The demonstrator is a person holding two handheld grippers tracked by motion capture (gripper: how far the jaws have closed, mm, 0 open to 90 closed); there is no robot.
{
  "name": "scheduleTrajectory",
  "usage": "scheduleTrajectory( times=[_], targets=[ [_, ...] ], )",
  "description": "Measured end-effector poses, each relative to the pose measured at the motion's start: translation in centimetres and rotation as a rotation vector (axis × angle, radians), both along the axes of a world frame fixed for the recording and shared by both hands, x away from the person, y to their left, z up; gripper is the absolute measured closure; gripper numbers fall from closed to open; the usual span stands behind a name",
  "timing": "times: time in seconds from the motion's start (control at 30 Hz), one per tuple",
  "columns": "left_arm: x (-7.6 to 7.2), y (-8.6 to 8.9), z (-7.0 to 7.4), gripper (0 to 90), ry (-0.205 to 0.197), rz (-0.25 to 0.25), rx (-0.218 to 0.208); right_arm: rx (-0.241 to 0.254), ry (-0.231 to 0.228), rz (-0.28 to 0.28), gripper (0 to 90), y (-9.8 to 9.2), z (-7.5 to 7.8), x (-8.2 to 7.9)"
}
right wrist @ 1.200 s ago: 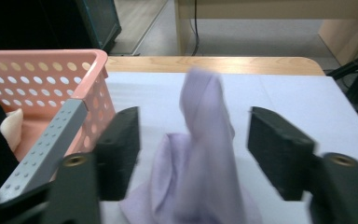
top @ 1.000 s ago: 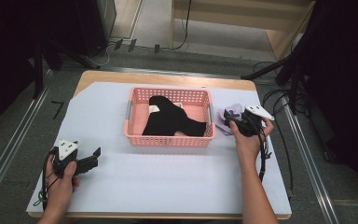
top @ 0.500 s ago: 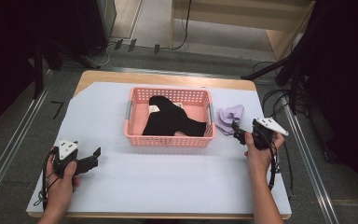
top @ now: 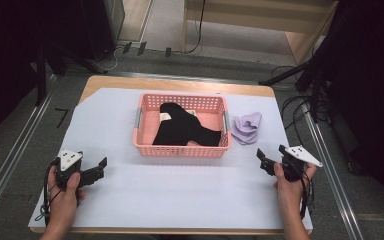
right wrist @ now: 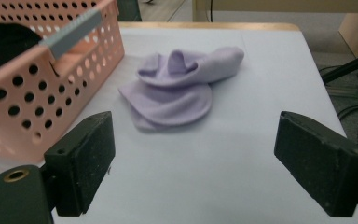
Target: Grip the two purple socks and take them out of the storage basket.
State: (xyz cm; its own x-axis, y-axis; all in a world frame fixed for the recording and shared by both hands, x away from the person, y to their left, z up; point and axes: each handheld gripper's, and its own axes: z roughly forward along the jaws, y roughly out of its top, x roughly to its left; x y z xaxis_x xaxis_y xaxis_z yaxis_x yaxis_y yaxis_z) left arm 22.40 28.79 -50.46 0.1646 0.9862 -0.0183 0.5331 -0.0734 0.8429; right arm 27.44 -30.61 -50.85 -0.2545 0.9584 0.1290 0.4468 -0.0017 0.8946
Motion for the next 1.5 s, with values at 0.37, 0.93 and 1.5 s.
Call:
scheduleTrajectory(
  times=[0.37,0.93,1.5],
  targets=[
    [-0.1,0.0,0.0,15.2,-0.002,0.003,0.002,-0.005,0.012,0.003,12.7,-1.5,-1.0,-2.3],
    [-0.1,0.0,0.0,15.2,-0.003,0.002,0.004,-0.001,0.017,-0.041,13.2,-4.0,-1.6,-5.3],
    [-0.1,0.1,0.0,14.9,-0.004,0.0,-0.006,0.0,0.007,-0.06,13.3,-5.7,-2.0,-7.3]
  ],
)
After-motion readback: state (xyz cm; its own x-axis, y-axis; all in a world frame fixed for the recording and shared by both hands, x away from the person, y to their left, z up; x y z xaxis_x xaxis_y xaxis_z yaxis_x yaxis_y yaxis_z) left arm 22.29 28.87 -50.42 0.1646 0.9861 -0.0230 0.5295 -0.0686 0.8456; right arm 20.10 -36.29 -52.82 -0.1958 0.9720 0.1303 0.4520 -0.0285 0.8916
